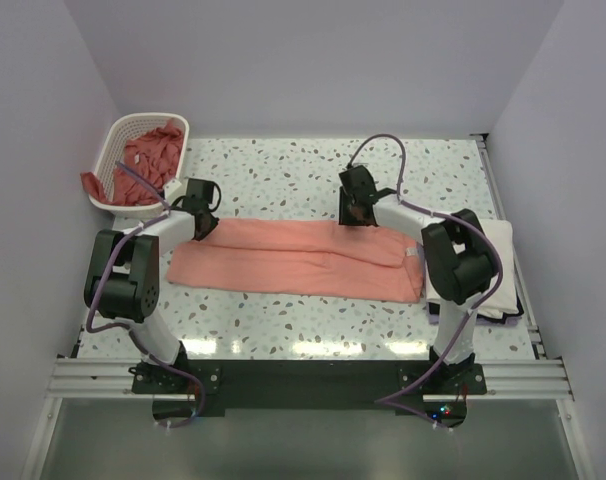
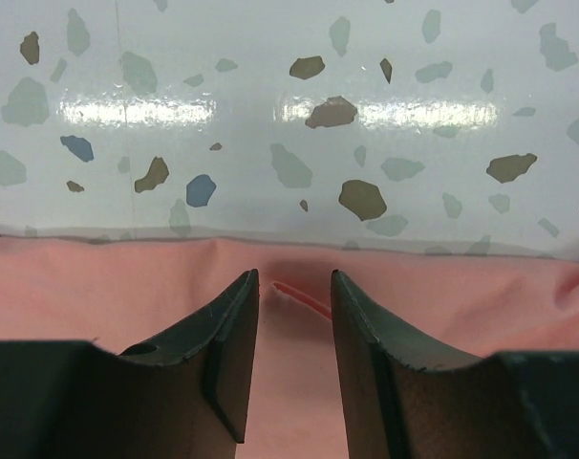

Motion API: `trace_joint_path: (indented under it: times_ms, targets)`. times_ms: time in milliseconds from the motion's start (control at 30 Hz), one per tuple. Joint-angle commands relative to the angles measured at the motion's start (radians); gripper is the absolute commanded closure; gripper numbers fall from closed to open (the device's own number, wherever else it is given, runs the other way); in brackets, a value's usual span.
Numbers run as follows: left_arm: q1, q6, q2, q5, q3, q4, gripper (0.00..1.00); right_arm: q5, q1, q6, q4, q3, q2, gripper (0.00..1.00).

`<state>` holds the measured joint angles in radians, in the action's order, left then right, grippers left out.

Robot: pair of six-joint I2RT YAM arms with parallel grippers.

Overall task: Fold and stack the t-shirts
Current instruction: Fold the tshirt

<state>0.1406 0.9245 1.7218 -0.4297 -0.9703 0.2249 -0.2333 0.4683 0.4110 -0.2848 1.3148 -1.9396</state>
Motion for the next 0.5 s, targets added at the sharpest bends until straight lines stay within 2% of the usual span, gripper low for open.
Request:
trace_joint_path:
  times_ms: [0,133,233,367,467]
  targets:
    - [0.001,-0.003,-0.036,-0.015,0.001,-0.035,0.71,-0.064,0.018,0.022,-0.011,0.043,-0.007,0.61]
    - [0.001,-0.001,-0.034,-0.015,-0.001,-0.035,0.71,-0.078,0.024,0.026,-0.028,0.049,-0.018,0.62]
    - [-0.001,0.000,-0.034,-0.015,0.001,-0.030,0.71,-0.087,0.027,0.029,-0.027,0.037,-0.007,0.68]
    - [-0.003,0.000,-0.034,-0.012,0.004,-0.030,0.71,-0.087,0.027,0.029,-0.028,0.021,0.014,0.85]
    - [-0.010,0.007,-0.033,-0.003,0.008,-0.032,0.71,-0.087,0.027,0.026,-0.027,0.009,0.024,0.87]
